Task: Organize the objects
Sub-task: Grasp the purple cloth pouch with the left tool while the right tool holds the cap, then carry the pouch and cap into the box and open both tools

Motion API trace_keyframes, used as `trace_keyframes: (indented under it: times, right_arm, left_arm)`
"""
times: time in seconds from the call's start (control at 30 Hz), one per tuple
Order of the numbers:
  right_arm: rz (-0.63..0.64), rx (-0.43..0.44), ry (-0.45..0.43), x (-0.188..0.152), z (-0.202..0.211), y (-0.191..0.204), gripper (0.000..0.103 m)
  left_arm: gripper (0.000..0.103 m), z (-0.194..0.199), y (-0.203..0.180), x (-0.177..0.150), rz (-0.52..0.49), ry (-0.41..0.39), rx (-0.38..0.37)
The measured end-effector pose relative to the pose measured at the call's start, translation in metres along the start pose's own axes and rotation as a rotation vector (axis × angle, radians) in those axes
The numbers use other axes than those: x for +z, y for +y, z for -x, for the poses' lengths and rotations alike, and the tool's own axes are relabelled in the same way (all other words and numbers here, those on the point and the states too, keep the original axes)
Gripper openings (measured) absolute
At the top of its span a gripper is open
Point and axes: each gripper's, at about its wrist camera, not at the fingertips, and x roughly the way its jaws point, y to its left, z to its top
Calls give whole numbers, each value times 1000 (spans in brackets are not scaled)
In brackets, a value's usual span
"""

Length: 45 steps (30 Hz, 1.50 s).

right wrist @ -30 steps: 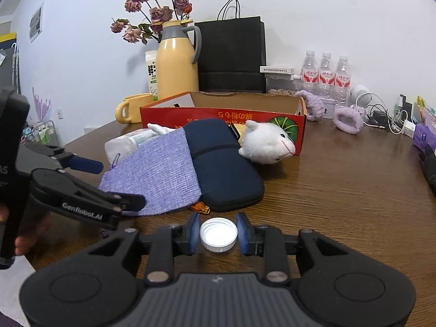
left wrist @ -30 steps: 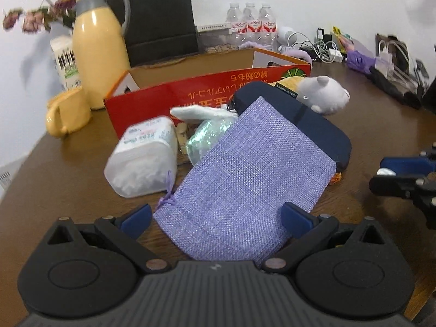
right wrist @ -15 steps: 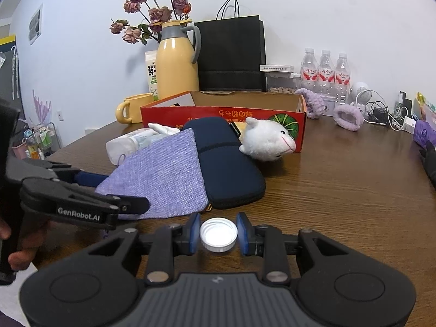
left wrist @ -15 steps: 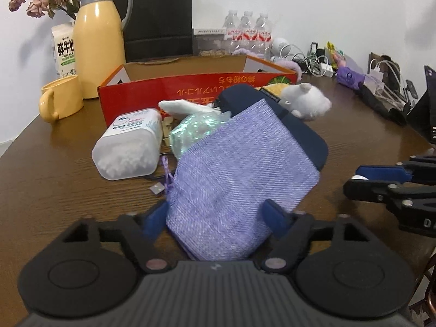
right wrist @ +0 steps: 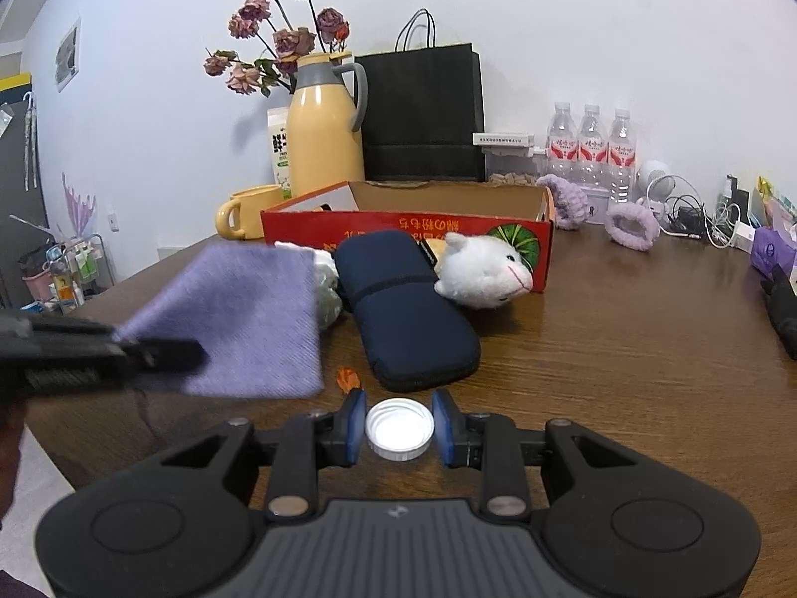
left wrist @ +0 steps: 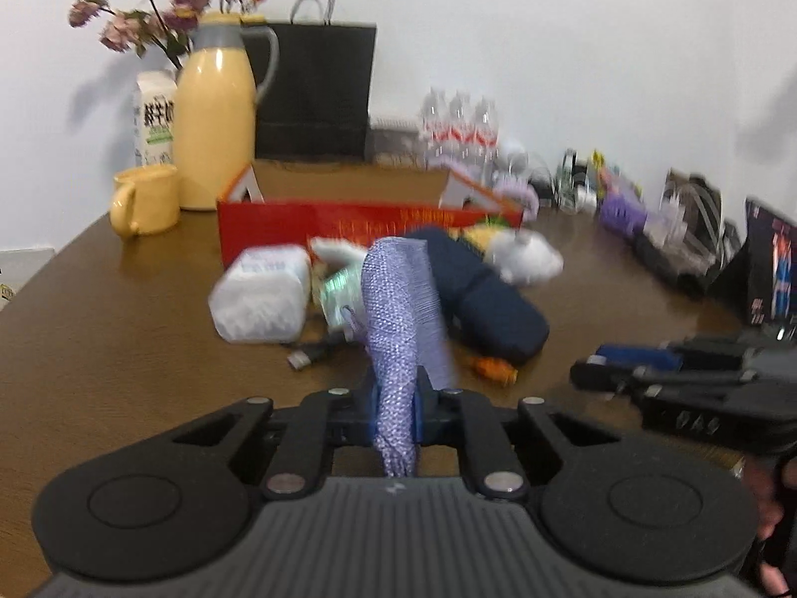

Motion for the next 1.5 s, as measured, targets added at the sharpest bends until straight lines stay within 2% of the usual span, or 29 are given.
trace_keyframes:
  times: [0.17,0.33,0.67,0.83,1.13,1.33,1.5]
  right_arm:
    - [15,3,-29,8,3,4,28]
    - [32,-3,-75,27,0,5,28]
    - [69,-35,-199,97,-33,-8,28]
    - [87,-57,-215,133,-68,-17,28]
    - [84,-77,-149,174,-150,-44,28]
    - [94,-90,-72,180,-192,-60,28]
    - [87,-76,-7,172,-210,-65,28]
  left_arm:
    - [13,19,4,23,23,-74,0]
    - [13,13,6,53,38,-131,8]
    - [13,-48,14,119,93,-170,48]
    - [13,-89,21,142,119,-160,72]
    - [13,-162,41,169,167,-115,93]
    - [13,-200,55,175,168,-49,121]
    - [13,-225,59,170,155,15,131]
